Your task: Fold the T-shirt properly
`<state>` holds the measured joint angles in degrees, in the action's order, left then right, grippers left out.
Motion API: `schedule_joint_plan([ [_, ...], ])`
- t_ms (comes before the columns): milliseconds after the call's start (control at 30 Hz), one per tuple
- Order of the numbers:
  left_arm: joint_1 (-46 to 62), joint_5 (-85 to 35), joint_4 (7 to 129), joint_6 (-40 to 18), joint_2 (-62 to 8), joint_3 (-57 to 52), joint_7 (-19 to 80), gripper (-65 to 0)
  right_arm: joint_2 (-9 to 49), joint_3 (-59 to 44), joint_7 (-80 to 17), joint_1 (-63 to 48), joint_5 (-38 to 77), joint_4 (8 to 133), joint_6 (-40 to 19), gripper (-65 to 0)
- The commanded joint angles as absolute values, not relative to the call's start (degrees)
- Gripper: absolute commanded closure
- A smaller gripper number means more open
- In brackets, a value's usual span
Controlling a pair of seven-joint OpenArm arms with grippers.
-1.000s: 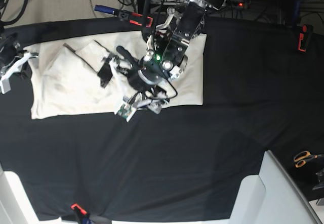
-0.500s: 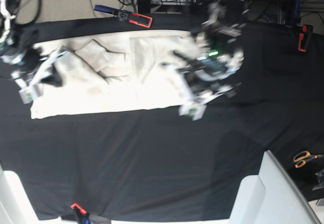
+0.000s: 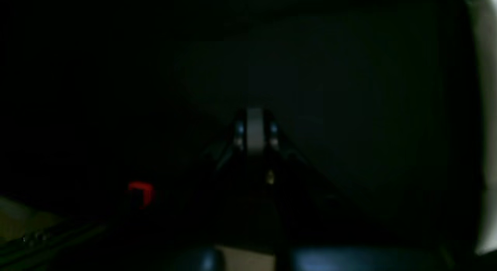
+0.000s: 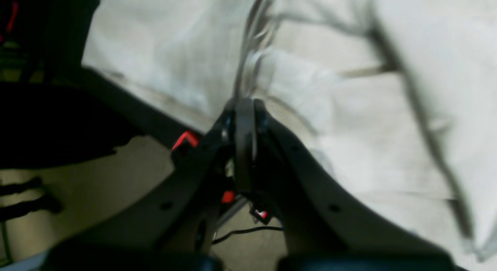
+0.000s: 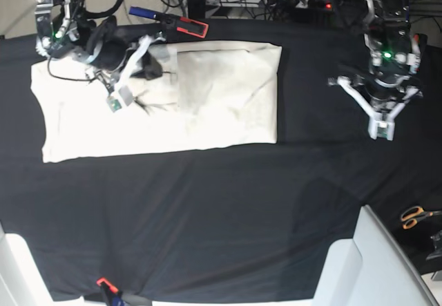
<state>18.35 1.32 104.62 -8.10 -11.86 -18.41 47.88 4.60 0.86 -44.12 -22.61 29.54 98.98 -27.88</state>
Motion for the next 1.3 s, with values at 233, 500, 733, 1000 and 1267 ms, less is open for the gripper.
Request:
schedule_joint_plan([
  [233,17.36,1.8,101.93,-7.78,-22.29,-19.56,43.21,0.0,0.84,1.19,-42.95,-24.48,30.55,99.56,-28.26,-36.3],
  [500,18.77,1.71,94.02,-7.78,-25.8,-19.65,42.95,0.0,-0.22,1.1,-42.77,-21.76,30.46,93.32,-28.26,-37.7],
  [733,21.76,1.8,91.12,-7.78,-27.56,-19.65,36.09,0.0,-0.22,1.27,-37.93,-20.26,30.46,86.64,-28.35,-37.7],
  [1000,22.29,1.8,85.05,-7.78,-27.47,-25.8,32.31,0.0,-0.22,1.27,-37.67,-19.03,30.46,82.51,-28.7,-37.5],
  [1267,22.37,1.8,85.14,-7.78,-27.47,-26.42,32.31,0.0,-0.31,1.36,-37.93,-18.42,30.46,82.51,-28.7,-23.1],
])
